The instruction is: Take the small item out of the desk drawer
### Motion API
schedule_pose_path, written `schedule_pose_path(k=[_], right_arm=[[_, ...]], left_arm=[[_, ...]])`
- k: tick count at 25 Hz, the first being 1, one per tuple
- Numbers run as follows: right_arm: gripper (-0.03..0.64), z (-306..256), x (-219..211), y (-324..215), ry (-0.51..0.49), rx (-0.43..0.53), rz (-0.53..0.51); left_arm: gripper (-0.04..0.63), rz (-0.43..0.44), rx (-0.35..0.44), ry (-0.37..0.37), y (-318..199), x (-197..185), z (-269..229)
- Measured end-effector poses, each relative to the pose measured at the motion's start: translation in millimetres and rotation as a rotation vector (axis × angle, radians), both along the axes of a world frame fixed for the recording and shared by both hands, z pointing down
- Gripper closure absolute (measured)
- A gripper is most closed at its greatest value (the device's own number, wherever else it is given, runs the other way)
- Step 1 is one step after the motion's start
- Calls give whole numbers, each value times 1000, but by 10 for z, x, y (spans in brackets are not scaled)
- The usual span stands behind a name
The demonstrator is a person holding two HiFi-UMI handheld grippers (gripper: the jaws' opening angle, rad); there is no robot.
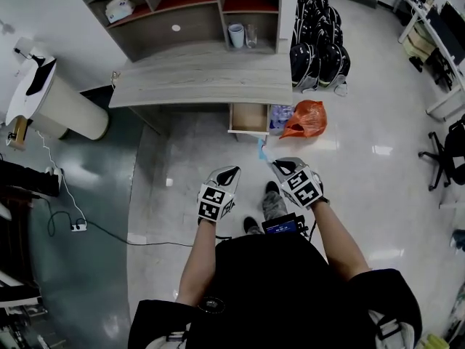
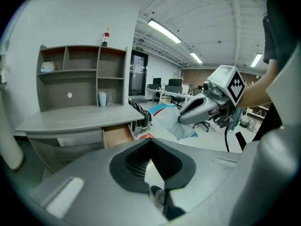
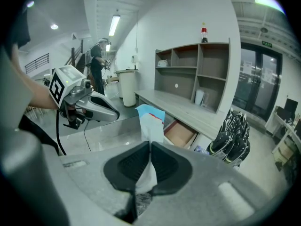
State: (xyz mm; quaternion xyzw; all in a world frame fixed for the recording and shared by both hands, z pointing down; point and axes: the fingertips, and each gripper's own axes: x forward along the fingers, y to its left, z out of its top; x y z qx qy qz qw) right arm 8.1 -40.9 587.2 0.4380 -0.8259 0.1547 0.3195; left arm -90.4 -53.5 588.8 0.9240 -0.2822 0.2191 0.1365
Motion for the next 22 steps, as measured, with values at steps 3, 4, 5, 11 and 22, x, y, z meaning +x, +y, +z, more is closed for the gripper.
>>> schedule_pose_path(k=[3,4,5,11,22], right_arm=[[597,-10,6,39,-1,4,7],[597,-16,10,44,0,6,8],[597,-18,15,49,2,9,9],[598,-33,-34,73,-6,12,16],[598,-55,-8,-3,-4,32,27]], left_arm=[[592,11,4,-1,37,14,-6],[592,13,6,-2,41,15,-15],[592,15,8,-2,46,16,-23],[592,24,17,-10,56,-12,-26],[594,28,28,-18,-19,-17,-46]])
